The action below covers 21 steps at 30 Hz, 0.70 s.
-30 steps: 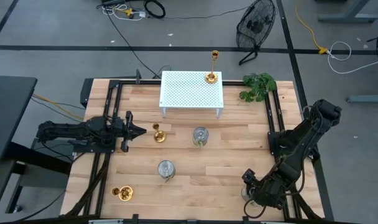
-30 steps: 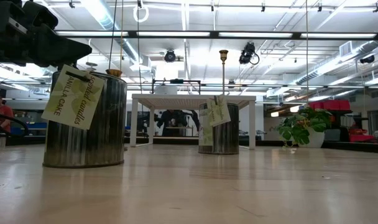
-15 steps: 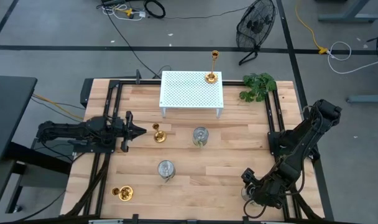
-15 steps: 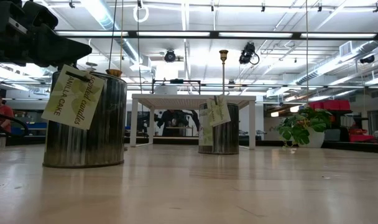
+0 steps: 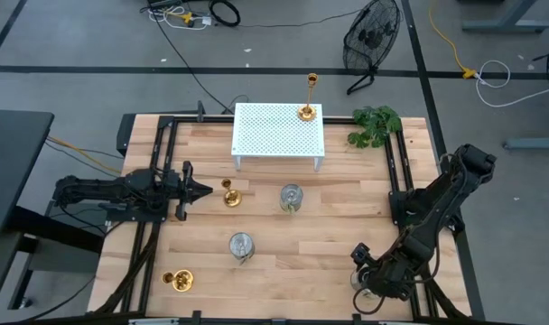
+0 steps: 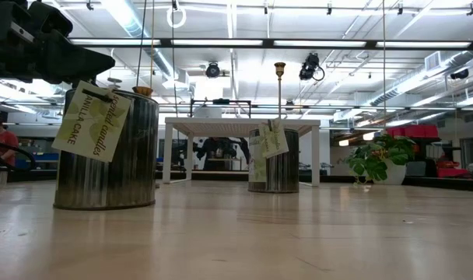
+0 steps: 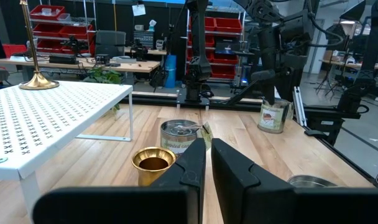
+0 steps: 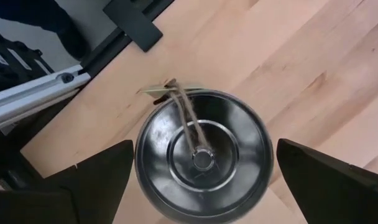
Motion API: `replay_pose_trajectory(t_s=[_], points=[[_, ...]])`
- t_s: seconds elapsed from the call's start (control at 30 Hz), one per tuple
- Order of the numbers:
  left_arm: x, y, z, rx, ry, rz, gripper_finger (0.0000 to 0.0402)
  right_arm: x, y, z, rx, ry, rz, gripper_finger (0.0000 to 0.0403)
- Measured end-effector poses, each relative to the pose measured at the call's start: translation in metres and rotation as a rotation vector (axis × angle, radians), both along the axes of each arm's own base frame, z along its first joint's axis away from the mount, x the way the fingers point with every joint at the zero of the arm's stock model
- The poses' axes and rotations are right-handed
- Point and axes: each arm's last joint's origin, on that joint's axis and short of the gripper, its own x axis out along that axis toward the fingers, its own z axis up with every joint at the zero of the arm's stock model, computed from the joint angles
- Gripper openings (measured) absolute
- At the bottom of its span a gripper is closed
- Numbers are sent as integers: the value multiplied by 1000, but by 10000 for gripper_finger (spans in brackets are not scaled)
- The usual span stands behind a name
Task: Pick & Place candle stick holders
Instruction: Put the right scented candle can on the shelf
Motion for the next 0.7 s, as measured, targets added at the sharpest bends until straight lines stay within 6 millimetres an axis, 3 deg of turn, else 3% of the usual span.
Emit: replay_pose_trajectory(t_s=[0.7], points=[[0,0,0,0,0,0,32,-3,-3,-21,18,-13,0,400]])
